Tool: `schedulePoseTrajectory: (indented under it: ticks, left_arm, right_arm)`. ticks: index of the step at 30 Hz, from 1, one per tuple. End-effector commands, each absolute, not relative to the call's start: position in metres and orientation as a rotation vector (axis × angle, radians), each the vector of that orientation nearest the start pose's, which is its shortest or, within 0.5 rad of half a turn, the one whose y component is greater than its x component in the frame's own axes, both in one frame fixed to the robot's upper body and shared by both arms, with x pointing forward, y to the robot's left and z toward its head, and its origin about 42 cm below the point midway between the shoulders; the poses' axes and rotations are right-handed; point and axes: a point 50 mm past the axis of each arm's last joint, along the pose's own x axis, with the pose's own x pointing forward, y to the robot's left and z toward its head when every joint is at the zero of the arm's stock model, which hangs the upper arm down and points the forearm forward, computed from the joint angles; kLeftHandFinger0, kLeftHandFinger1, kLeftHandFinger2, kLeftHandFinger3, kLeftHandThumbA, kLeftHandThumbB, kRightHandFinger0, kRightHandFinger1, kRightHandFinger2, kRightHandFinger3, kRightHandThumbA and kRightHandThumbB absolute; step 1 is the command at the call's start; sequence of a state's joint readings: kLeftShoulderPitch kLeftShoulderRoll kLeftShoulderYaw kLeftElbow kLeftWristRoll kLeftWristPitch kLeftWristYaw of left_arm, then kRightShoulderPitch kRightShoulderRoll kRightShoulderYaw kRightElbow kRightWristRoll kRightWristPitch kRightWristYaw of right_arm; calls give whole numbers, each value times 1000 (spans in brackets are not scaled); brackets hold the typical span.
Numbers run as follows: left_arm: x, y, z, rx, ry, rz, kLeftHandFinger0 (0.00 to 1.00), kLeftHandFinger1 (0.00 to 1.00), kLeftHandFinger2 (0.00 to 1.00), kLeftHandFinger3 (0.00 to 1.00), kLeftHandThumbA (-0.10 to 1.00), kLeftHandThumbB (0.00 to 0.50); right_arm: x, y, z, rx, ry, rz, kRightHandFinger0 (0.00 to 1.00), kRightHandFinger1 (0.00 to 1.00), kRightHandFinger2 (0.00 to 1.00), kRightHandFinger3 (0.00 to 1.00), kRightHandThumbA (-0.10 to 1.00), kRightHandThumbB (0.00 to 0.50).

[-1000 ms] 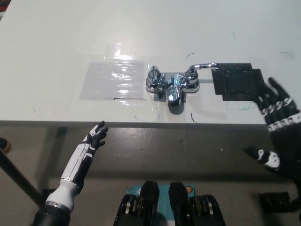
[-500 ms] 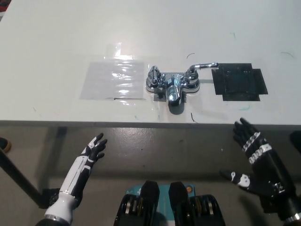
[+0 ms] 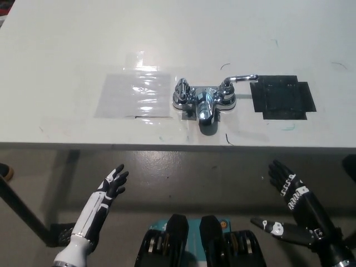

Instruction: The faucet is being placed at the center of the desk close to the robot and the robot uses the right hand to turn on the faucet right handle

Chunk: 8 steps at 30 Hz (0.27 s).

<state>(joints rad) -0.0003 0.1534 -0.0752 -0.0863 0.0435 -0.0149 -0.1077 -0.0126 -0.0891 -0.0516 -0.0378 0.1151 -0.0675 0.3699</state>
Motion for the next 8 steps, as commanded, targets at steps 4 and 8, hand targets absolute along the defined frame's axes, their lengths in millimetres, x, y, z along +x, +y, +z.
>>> schedulePoseTrajectory:
  ticks: [4, 8]
  left_arm:
    - [279, 230, 126, 186, -133, -214, 1000, 1000, 1000, 1000, 990, 124]
    - [280, 231, 126, 191, -136, -216, 1000, 1000, 1000, 1000, 990, 125]
  right_arm:
    - [287, -232, 118, 0, -145, 302, 1000, 1000, 1000, 1000, 1000, 179]
    - [287, -232, 118, -16, -139, 297, 1000, 1000, 1000, 1000, 1000, 177]
